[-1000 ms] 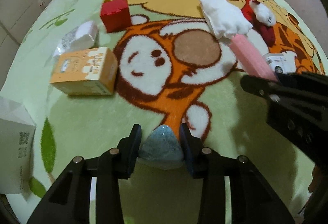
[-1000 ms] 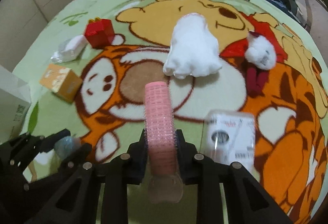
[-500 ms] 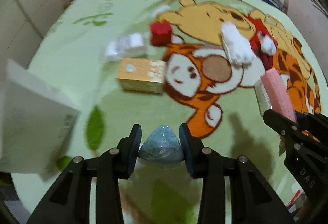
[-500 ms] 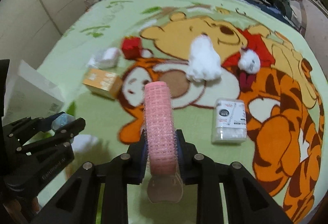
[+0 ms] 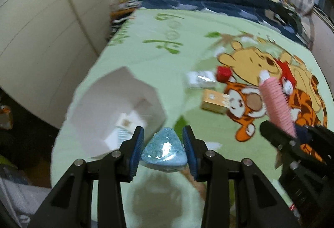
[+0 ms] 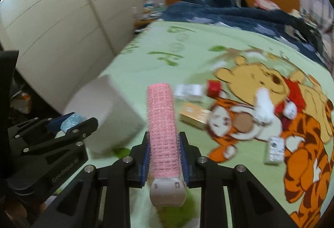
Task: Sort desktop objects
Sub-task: 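Carry the sponge and pink roller over the white paper box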
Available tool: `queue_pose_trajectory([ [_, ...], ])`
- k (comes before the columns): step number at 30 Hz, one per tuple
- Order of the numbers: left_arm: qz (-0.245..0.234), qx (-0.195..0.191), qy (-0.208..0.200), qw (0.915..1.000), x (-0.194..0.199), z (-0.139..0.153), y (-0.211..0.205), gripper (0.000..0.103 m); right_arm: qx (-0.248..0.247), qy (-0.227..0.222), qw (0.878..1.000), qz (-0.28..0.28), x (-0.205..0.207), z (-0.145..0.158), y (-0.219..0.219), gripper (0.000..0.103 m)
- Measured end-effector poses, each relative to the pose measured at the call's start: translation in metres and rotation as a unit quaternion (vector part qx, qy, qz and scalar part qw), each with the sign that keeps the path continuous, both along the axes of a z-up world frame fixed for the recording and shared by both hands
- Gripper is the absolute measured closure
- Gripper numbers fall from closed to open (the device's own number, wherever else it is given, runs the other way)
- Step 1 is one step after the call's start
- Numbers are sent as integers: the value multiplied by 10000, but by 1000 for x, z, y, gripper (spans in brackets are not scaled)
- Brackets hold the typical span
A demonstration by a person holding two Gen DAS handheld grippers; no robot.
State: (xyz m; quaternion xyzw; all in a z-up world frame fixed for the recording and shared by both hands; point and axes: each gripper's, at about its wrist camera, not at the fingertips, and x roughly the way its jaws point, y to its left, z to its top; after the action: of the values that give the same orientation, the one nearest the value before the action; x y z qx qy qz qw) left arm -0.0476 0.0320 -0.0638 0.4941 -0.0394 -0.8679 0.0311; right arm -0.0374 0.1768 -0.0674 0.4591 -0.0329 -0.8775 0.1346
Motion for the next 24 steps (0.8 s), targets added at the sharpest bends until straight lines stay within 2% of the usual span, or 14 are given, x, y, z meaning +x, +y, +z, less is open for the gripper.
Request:
queue_pose_trajectory([
  [6,595,-26,154,9981,2,24,-58,64,32,103,9985,530,-7,16,-60,78],
  [12,1000,26,144,9949,-9,24,-99,64,114,110,9967,799,-18,19,-98,78],
  [24,1012,44,69,9948,-27,16,-115,64,287,29,9941,1048,-36,14,-128,78],
])
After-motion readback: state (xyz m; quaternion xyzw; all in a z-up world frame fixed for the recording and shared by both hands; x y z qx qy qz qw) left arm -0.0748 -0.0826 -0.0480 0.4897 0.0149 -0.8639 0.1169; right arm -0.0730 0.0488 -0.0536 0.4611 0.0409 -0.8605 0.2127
